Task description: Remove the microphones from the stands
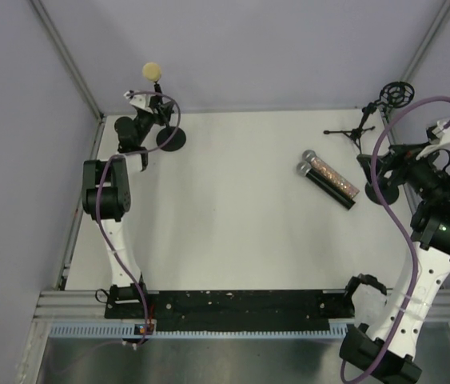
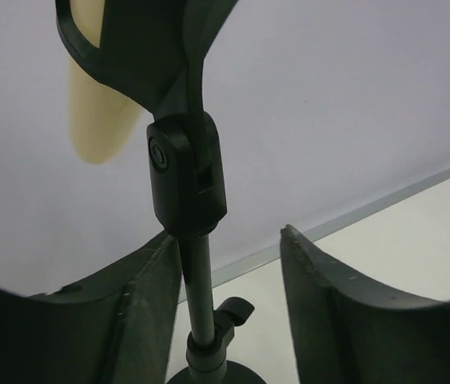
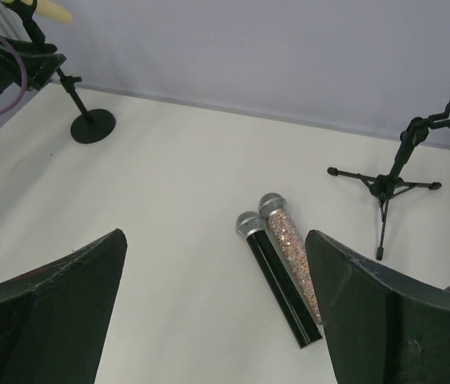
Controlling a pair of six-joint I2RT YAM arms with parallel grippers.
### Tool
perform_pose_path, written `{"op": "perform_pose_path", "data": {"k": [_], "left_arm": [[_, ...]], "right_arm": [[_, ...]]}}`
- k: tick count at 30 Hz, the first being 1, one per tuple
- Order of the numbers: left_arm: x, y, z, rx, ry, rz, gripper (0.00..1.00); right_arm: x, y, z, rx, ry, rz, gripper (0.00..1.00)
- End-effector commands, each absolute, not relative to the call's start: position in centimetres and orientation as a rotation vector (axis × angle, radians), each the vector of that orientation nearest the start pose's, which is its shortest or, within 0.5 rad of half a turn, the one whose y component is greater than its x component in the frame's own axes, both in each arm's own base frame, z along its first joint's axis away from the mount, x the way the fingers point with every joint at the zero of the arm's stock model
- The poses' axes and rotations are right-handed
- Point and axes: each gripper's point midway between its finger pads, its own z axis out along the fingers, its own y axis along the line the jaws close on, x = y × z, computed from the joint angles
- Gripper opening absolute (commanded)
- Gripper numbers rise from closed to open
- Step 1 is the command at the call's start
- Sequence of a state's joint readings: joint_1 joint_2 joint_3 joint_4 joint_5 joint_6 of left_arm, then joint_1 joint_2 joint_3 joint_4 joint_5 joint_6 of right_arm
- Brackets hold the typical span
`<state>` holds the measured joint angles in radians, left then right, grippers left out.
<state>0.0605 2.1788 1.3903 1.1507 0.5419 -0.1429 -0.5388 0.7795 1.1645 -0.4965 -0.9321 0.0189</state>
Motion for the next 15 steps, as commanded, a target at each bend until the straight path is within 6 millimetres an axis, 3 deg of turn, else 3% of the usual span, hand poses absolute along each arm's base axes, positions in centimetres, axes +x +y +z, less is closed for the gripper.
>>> {"op": "perform_pose_path", "data": {"k": [1,10,15], "left_arm": [[61.5,-5.6,24.9,0.364,1.176,-0.388,0.47],[60.0,-6.8,24.8,0.421,1.192,-0.442,0.01],[55.8,-9.4,26.5,0.521,1.16,-0.597,0.0]], "right_arm": [[25.1,1.7,40.2,-0.27,1.582,0.386,0.92],[25.2,2.1,40.4,-0.283,1.569,0.419,0.91],[25.5,3.2,40.6,-0.341,1.558,0.449,0.89]]}}
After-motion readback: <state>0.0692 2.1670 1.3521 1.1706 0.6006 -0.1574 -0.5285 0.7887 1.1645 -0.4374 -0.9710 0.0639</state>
